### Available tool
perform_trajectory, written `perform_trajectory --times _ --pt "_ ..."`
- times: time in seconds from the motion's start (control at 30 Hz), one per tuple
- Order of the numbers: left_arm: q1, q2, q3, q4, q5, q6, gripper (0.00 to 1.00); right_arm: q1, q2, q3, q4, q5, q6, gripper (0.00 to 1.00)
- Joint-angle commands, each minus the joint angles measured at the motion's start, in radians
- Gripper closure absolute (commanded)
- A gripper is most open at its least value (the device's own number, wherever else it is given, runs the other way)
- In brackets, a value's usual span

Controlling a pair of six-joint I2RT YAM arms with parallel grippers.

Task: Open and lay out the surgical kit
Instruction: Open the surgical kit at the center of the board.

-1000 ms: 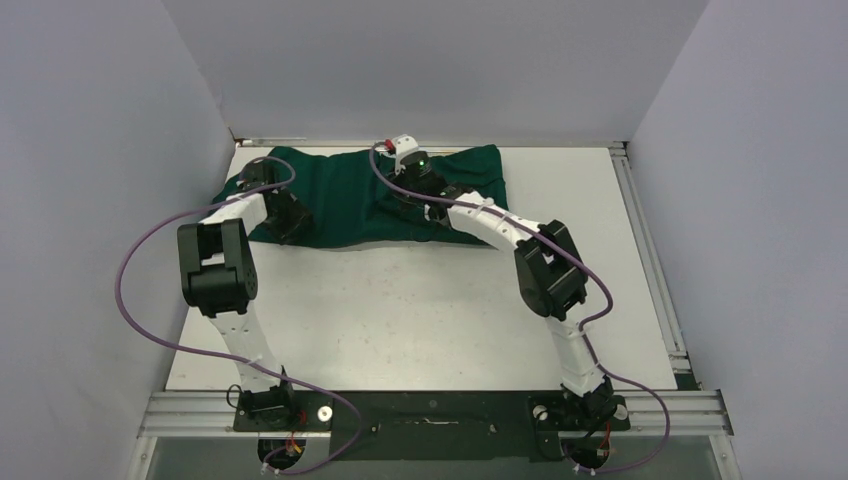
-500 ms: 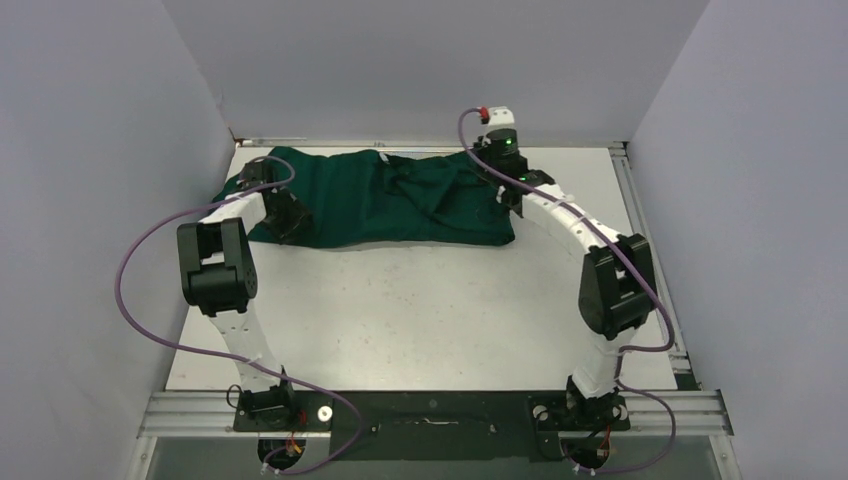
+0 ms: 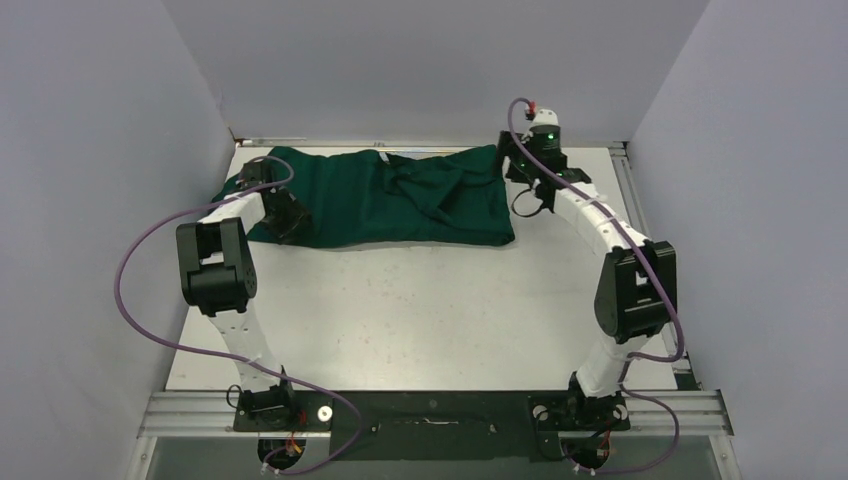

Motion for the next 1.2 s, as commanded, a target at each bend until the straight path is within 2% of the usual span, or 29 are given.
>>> perform_trajectory --times 0.0,0.1,0.2,0.43,0.57,0.7,0.77,1.0,1.17 --pt "0.017 0.029 0.024 -0.026 -0.028 0.019 0.44 0.182 0.057 0.121 0.006 -0.117 0.243 0.23" --pt "0.017 0.026 0.019 -0.024 -0.026 0.018 0.44 0.225 0.149 0.183 -0.056 -0.049 0.436 0.19" --pt "0.017 0.023 0.015 -0.020 -0.022 0.016 0.43 0.253 0.221 0.233 -0.111 0.051 0.515 0.16" --pt "0.018 0.020 0.011 -0.017 -0.017 0.020 0.42 0.267 0.298 0.299 -0.130 0.167 0.537 0.11" --pt "0.017 0.025 0.016 -0.015 -0.013 0.020 0.42 0.264 0.336 0.301 -0.047 0.136 0.510 0.12" --pt "0.017 0.028 0.021 -0.015 -0.013 0.020 0.41 0.262 0.364 0.300 0.017 0.111 0.498 0.18" --pt "0.016 0.029 0.024 -0.017 -0.012 0.020 0.41 0.260 0.379 0.316 0.004 0.104 0.500 0.24" --pt "0.017 0.032 0.029 -0.020 -0.012 0.023 0.41 0.248 0.403 0.356 -0.050 0.123 0.496 0.64" --pt "0.016 0.030 0.028 -0.019 -0.015 0.023 0.41 0.251 0.371 0.381 -0.074 0.227 0.374 0.92"
